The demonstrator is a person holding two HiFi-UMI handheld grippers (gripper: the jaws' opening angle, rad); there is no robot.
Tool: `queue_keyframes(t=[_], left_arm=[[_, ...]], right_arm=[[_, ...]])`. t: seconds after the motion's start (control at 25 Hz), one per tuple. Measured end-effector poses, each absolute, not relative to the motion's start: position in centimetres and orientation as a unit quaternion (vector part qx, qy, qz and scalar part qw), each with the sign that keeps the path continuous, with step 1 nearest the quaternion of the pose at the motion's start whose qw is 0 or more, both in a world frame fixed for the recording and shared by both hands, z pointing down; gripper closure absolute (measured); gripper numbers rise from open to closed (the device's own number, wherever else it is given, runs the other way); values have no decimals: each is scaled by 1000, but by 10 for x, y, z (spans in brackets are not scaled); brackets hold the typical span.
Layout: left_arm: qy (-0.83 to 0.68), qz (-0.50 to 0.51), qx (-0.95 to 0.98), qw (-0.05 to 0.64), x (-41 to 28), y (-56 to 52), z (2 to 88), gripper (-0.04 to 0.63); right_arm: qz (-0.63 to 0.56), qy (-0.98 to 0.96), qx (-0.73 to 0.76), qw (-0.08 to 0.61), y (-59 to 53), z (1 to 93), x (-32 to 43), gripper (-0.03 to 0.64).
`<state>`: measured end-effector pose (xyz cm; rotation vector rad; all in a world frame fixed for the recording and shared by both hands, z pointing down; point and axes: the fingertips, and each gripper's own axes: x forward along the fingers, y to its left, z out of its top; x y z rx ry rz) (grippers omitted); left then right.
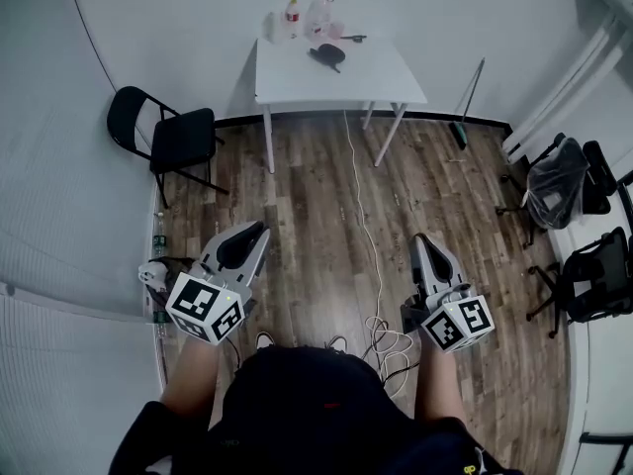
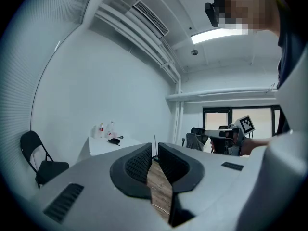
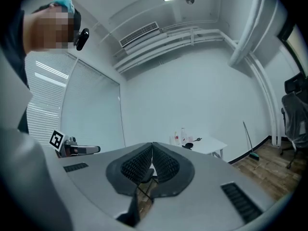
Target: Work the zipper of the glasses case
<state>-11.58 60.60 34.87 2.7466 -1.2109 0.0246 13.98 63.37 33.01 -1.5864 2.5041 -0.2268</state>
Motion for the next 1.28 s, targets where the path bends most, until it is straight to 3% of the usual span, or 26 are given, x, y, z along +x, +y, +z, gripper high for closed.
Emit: queue_keyframes(t=[0.76, 1.28], left_arm=[[-452, 37, 890, 52, -11, 615, 364, 537], [-448, 33, 891, 72, 10, 550, 371, 537]], right_arm=[[-117, 856, -497, 84, 618, 370, 262, 595], [-131, 853, -500, 73, 559, 388, 284, 595]])
